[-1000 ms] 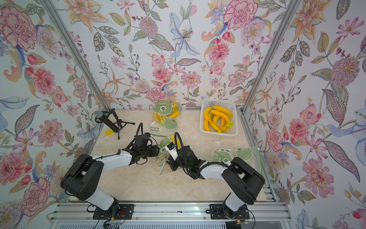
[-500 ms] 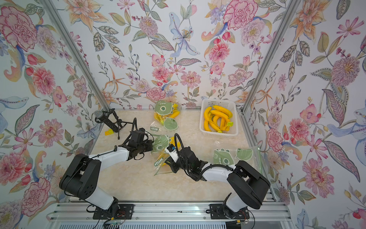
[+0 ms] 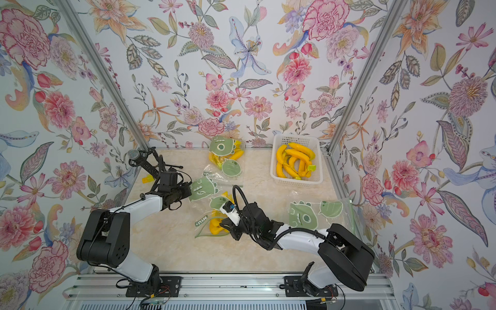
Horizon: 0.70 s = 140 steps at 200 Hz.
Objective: Open the zip-top bag and take out the banana
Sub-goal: Pick up the banana from the zipper food storage bag.
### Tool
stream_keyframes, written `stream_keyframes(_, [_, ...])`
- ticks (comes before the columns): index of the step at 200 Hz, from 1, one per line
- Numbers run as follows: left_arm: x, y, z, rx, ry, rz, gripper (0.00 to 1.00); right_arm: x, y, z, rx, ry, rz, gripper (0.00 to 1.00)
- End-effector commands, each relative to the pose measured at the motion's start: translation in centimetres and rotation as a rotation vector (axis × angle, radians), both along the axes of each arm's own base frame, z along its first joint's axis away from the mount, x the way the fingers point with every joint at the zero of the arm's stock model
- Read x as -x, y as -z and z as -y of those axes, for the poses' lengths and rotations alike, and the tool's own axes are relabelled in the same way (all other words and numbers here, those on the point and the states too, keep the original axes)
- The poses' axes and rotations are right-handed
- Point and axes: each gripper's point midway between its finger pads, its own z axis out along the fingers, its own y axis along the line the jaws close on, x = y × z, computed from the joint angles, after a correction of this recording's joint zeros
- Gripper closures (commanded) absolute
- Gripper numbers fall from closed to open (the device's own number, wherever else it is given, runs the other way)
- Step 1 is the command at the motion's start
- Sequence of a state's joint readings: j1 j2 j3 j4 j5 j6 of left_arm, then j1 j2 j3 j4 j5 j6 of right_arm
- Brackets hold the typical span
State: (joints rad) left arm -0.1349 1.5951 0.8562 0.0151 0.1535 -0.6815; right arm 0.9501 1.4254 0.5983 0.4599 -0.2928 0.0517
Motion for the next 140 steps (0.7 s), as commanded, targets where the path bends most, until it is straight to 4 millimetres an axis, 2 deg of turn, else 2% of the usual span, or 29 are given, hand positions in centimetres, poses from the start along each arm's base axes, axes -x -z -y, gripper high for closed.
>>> stream_keyframes(1, [-1.3, -2.1, -2.6, 0.004, -0.102, 0.047, 1.00, 0.5, 0.4, 0.3, 0.024, -0.013, 0.010, 0.93])
stream_keyframes(51, [-2.2, -2.6, -5.7, 0.020, -0.227, 0.070, 1.00, 3.2, -2.0, -2.0, 0.006, -0.136, 0.027, 0.93])
stream_keyframes(69, [-2.9, -3.1, -6.8, -0.001, -0.259, 0.078, 1.00, 3.9, -2.1, -2.2, 0.012, -0.141, 0.041, 0.93])
stream_keyframes(101, [-3.6, -4.4, -9.3, -0.030, -0.334, 0.111, 1.00, 4.5, -2.2, -1.3, 0.017, -0.124, 0.052, 0.93])
stream_keyframes(140, [-3.9, -5.3, -11.8, -0.040, -0.408, 0.130, 1.00, 4.7, -4.4, 0.6, -0.011, -0.091, 0.095, 0.94])
